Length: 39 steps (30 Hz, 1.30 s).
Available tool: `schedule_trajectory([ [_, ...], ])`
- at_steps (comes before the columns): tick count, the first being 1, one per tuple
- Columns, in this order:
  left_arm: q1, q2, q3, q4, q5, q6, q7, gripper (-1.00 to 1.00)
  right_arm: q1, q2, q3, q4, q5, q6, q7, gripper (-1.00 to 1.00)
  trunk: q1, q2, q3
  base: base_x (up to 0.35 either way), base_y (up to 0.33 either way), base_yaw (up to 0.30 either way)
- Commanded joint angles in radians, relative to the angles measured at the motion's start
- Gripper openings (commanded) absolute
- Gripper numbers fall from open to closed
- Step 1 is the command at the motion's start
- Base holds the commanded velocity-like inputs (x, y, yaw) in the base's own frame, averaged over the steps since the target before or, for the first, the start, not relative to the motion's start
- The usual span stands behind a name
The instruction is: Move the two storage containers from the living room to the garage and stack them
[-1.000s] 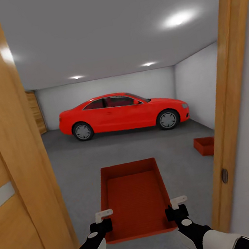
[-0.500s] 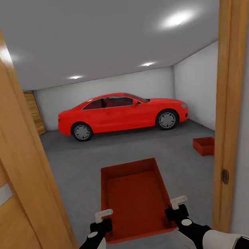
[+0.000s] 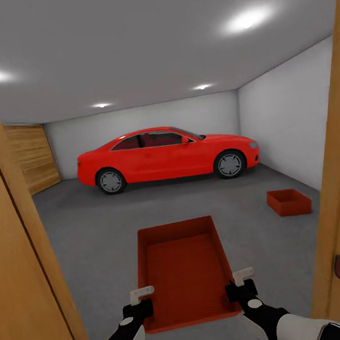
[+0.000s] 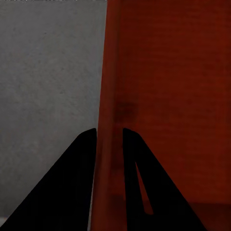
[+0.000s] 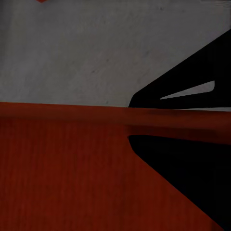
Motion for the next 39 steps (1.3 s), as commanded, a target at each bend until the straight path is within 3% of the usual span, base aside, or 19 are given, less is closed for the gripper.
schedule_trajectory([
  [1, 0.0, 0.004, -0.019, -0.001, -0.005, -0.034, 0.04, -1.0, -0.001, 0.001, -0.076, -0.001, -0.004, 0.005, 0.002, -1.0, 0.001, -0.001, -0.001, 0.322, 0.0, 0.0],
  [39, -0.001, 0.005, -0.021, -0.005, -0.006, -0.035, 0.04, -1.0, -0.001, 0.001, -0.076, -0.002, -0.004, 0.003, 0.002, -1.0, 0.001, -0.001, -0.001, 0.323, 0.0, 0.0],
])
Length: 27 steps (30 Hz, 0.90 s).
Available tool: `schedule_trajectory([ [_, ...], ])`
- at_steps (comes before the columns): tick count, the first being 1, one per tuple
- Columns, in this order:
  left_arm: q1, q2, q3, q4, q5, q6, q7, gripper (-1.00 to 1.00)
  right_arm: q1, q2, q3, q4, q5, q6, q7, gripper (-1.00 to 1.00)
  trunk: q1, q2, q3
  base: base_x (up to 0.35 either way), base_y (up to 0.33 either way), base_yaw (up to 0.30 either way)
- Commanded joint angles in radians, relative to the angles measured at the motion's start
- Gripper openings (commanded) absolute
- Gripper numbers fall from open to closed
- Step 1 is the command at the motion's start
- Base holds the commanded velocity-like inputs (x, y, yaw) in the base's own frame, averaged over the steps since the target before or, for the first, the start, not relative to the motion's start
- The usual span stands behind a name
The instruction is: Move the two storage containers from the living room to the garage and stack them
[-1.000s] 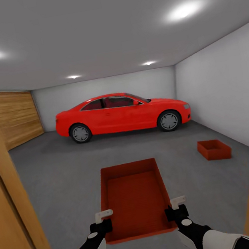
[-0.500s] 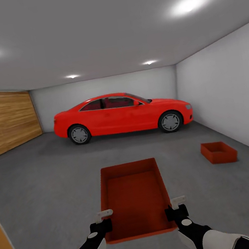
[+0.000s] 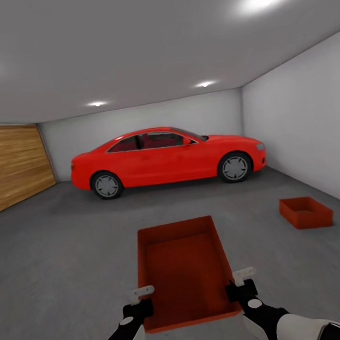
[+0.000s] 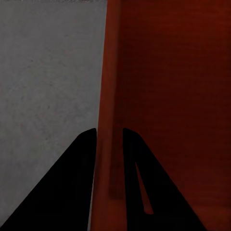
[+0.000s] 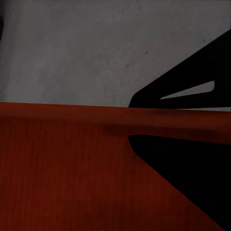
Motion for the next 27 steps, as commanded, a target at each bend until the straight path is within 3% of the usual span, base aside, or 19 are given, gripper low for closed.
schedule_trajectory([
  [1, 0.0, 0.005, -0.019, 0.0, -0.005, -0.038, 0.039, -1.0, -0.001, 0.001, -0.076, -0.001, -0.001, 0.005, 0.003, -1.0, 0.001, -0.001, -0.001, 0.322, 0.0, 0.0],
  [27, 0.0, 0.006, -0.019, 0.003, -0.006, -0.037, 0.039, -1.0, -0.001, 0.001, -0.076, -0.001, -0.001, 0.005, 0.003, -1.0, 0.001, -0.001, -0.001, 0.323, 0.0, 0.0],
])
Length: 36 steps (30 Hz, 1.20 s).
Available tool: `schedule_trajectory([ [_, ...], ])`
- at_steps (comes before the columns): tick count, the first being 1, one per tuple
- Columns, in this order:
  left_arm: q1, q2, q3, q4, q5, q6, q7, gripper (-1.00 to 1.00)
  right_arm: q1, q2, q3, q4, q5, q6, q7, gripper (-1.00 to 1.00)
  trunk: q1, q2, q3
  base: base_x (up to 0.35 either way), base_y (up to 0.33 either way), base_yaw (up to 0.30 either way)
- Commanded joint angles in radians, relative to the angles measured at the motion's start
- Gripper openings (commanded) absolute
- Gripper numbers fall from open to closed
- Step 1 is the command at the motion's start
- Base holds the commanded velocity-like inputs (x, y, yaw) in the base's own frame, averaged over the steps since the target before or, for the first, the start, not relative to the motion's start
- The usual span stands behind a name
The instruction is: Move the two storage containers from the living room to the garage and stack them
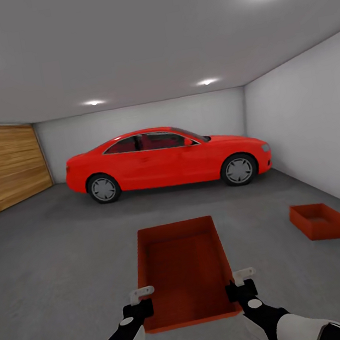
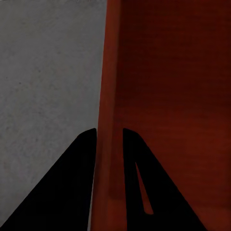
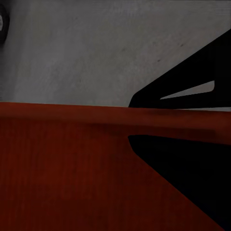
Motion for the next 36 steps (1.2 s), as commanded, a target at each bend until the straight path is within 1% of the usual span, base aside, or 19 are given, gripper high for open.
schedule_trajectory([
  [1, 0.0, 0.007, -0.023, -0.001, -0.005, -0.032, 0.04, -1.0, -0.001, 0.001, -0.076, -0.001, -0.004, 0.005, 0.003, -1.0, 0.001, -0.001, -0.001, 0.323, 0.0, 0.0],
  [36, 0.0, 0.007, -0.023, -0.001, -0.003, -0.033, 0.04, -1.0, -0.001, 0.001, -0.076, -0.002, -0.004, 0.005, 0.003, -1.0, 0.001, -0.001, -0.001, 0.323, 0.0, 0.0],
])
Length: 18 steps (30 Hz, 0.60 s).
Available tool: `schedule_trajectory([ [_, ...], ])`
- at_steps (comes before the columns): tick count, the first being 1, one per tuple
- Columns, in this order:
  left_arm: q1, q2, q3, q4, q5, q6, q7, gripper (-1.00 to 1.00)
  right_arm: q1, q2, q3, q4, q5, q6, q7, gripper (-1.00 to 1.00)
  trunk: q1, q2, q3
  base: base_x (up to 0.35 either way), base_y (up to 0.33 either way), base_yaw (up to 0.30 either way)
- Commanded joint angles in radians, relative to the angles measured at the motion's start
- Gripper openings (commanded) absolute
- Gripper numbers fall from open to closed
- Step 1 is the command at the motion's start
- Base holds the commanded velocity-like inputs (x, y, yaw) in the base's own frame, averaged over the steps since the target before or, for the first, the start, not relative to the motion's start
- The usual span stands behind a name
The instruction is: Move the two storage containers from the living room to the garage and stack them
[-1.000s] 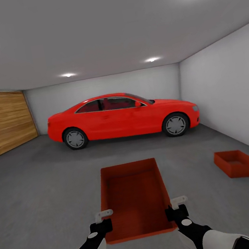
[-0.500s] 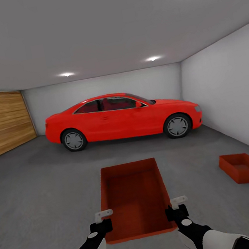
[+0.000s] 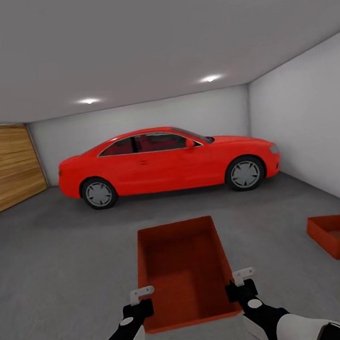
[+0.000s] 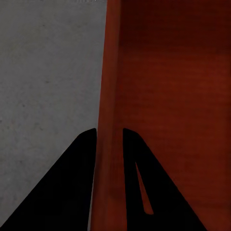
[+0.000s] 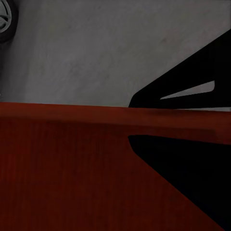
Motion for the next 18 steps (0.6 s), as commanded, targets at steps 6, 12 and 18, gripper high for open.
schedule_trajectory([
  [6, 0.0, 0.007, -0.022, -0.001, -0.004, -0.032, 0.04, -1.0, -0.001, 0.001, -0.076, -0.001, -0.005, 0.007, 0.003, -1.0, 0.001, -0.001, -0.001, 0.323, 0.0, 0.0],
  [12, 0.0, 0.007, -0.022, -0.001, -0.004, -0.032, 0.04, -1.0, -0.001, 0.001, -0.076, -0.001, -0.005, 0.007, 0.003, -1.0, 0.001, -0.001, -0.001, 0.322, 0.0, 0.0],
  [18, 0.0, 0.007, -0.022, -0.003, -0.004, -0.032, 0.04, -1.0, -0.001, 0.001, -0.076, -0.001, -0.005, 0.006, 0.003, -1.0, 0.001, -0.001, -0.001, 0.322, 0.0, 0.0],
])
